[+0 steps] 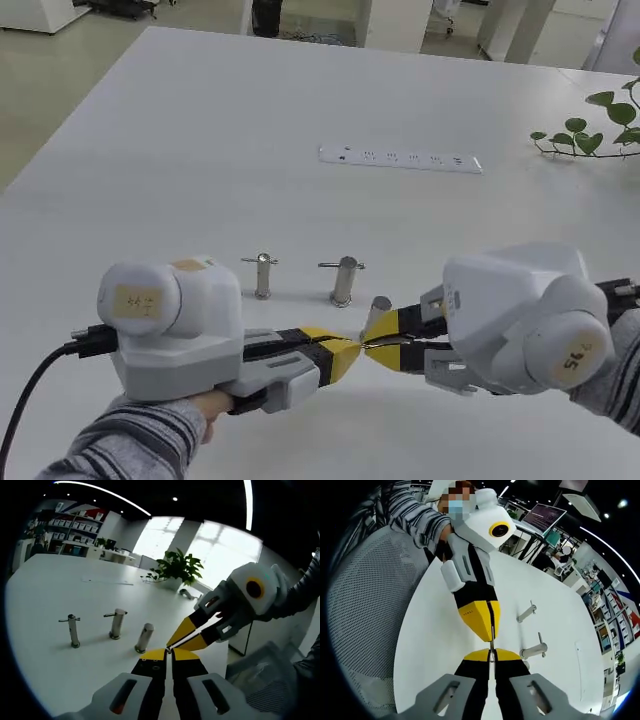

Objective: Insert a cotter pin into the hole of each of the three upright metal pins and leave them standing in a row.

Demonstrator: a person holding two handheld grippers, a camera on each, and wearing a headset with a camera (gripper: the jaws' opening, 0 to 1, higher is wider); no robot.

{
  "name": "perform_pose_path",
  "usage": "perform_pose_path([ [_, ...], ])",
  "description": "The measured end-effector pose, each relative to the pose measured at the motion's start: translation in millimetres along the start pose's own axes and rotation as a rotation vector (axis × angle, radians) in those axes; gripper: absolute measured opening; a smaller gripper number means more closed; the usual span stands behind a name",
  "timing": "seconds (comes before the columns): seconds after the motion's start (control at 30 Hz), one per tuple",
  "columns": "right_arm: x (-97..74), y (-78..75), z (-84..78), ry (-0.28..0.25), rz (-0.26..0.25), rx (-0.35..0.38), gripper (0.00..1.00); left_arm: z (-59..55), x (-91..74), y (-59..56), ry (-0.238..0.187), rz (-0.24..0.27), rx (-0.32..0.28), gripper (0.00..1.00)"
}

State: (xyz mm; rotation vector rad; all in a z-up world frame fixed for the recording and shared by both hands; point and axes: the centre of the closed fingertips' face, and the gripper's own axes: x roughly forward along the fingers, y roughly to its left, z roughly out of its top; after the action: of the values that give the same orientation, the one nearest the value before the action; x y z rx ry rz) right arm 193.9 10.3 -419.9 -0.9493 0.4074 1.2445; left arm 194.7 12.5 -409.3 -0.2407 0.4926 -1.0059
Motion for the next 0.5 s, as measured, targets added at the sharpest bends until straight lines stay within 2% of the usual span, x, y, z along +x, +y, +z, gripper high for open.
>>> perform_pose_path([
  [0.2,-0.9,-0.8,-2.0,-0.002,0.002,0.019,0.0,3.7,-0.3,-1.0,-0.016,-0.002,0.031,0.0],
  [0.3,-0.7,-2.2,-7.2,0.006,0.005,0.059,0.0,4.8,-0.4,-2.7,-0.021,-0.012,0.046,0.0],
  [0.43,-2.2,-2.6,-7.1,-0.033,0.017,0.142,0.01,5.1,-0.6,-3.8,-0.019,-0.018,0.059,0.0],
  [0.5,-2.2,-1.8,-9.3,-0.034,0.028,0.176,0.02,5.6,-0.6,-5.3,-0.02,-0.027,0.061,0.0],
])
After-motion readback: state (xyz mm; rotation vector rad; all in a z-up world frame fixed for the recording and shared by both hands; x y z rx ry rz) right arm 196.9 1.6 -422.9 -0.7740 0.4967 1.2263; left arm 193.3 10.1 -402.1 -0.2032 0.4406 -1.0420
